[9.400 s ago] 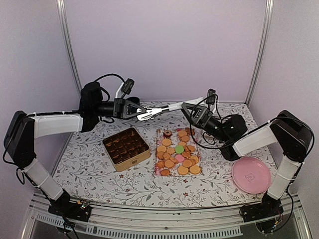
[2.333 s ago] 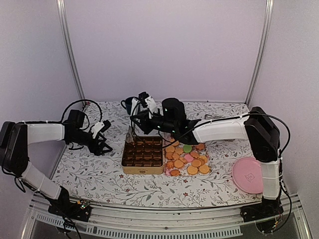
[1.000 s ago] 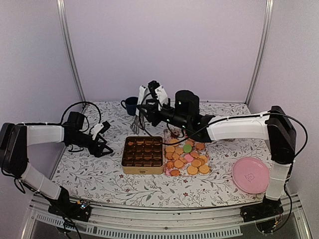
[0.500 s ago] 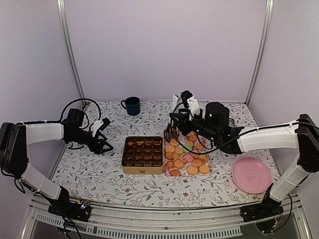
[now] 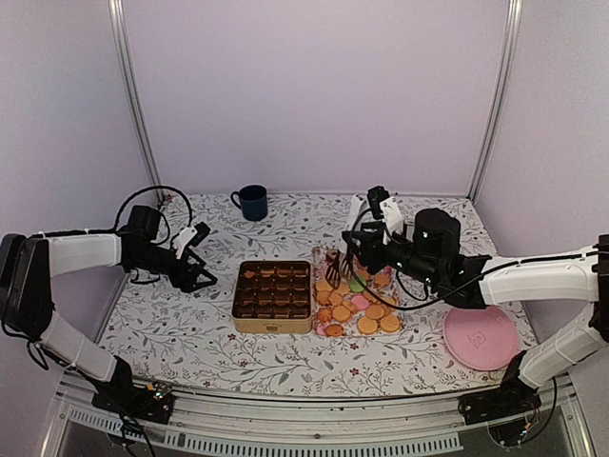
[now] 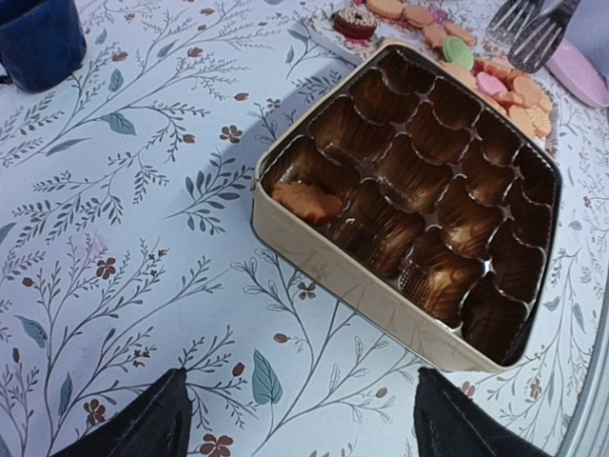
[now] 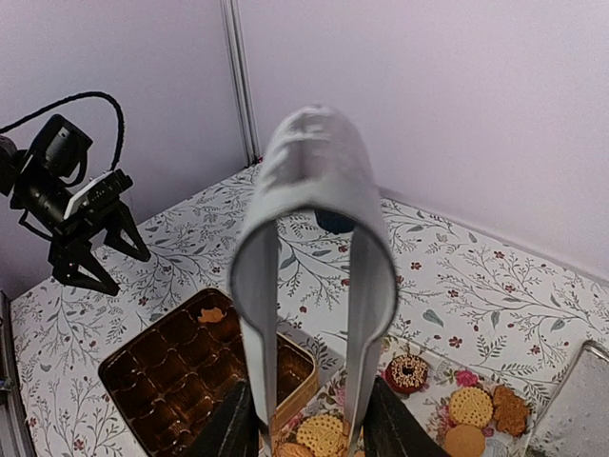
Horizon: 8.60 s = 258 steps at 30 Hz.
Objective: Pack the cookies
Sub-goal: Pick up the fake cookies from the plate, then place the fake cookies in the empty pocket of the box, then pick up the fake cookies from the plate, then place the fake cookies in the empty pocket of the box, then pick up the fake cookies from the plate.
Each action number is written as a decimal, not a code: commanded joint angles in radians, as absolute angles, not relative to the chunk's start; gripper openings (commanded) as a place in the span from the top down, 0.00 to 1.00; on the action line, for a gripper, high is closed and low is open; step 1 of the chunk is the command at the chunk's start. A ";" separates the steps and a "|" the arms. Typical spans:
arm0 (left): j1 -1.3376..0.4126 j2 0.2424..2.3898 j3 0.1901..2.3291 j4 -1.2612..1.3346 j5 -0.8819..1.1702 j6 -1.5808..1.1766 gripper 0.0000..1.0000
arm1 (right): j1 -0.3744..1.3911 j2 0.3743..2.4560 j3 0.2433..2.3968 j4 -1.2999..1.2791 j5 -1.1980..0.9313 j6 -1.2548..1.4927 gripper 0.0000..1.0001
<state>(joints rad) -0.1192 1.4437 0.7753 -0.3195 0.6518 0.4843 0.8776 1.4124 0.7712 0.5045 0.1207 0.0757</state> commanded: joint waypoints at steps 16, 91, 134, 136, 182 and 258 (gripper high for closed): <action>-0.112 1.434 0.791 -0.331 0.670 0.474 0.19 | 0.903 1.347 0.657 0.447 0.171 0.135 0.62; -0.093 1.418 0.796 -0.359 0.669 0.491 0.20 | 0.960 2.013 1.514 0.443 -0.089 -0.040 0.72; -0.094 1.418 0.838 -0.383 0.678 0.489 0.20 | 0.953 1.360 0.741 0.445 0.164 0.110 0.62; -0.094 1.418 0.838 -0.385 0.679 0.490 0.20 | 0.954 1.361 0.730 0.446 0.168 0.117 0.62; -0.095 1.430 0.850 -0.391 0.681 0.483 0.20 | 0.952 1.495 1.023 0.435 0.133 -0.009 0.96; -0.094 1.403 0.854 -0.417 0.687 0.495 0.20 | 0.885 1.485 0.816 0.502 0.143 0.066 0.62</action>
